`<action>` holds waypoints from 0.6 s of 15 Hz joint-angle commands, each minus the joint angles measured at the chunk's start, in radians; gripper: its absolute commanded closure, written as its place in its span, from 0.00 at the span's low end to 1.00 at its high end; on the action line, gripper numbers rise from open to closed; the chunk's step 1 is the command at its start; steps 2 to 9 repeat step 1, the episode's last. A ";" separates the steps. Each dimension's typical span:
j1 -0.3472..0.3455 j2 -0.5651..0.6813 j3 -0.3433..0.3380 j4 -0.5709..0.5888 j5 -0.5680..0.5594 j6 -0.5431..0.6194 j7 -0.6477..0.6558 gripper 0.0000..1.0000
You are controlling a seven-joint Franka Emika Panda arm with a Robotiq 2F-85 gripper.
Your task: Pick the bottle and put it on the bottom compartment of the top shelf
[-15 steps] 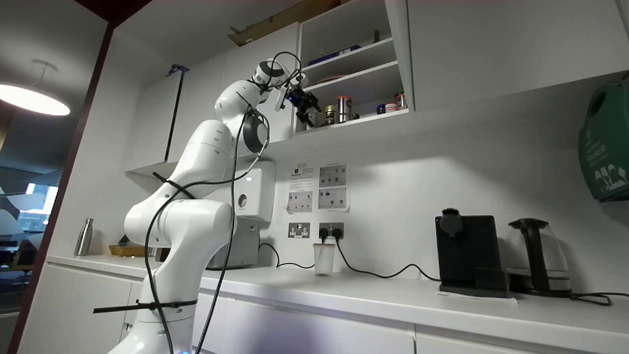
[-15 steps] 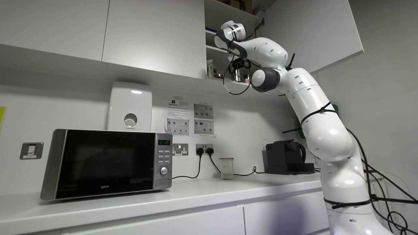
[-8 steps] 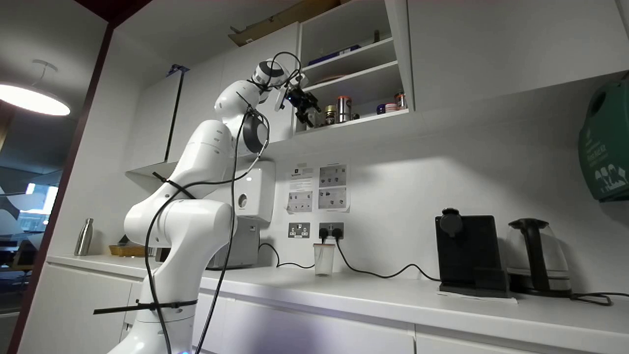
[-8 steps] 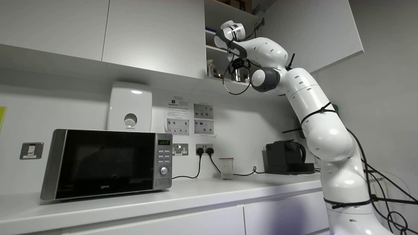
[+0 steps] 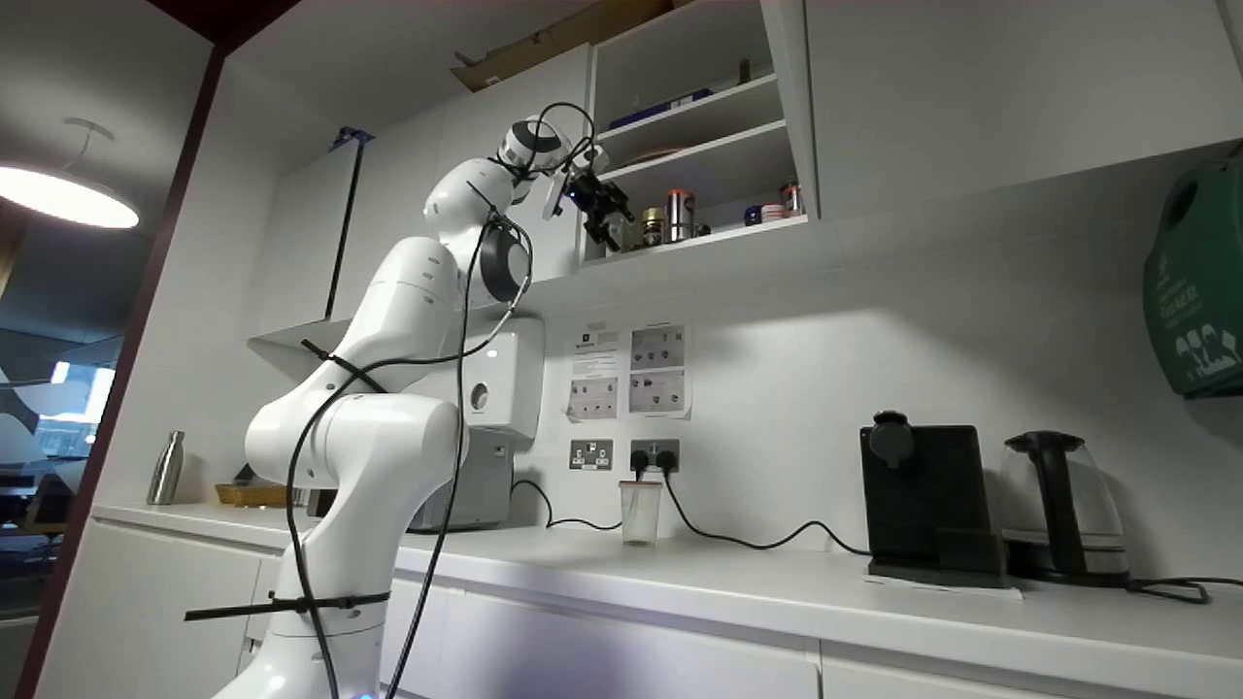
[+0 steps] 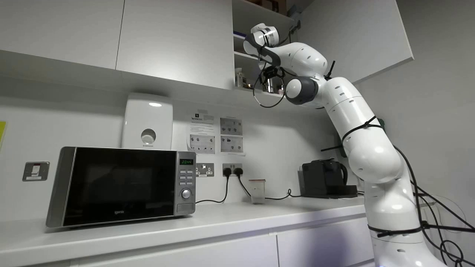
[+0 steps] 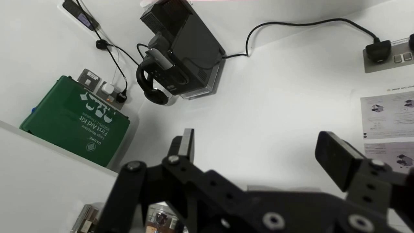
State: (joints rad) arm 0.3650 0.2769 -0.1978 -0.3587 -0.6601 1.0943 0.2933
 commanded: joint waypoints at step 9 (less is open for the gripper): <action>-0.010 0.000 0.020 0.000 -0.010 0.000 0.001 0.00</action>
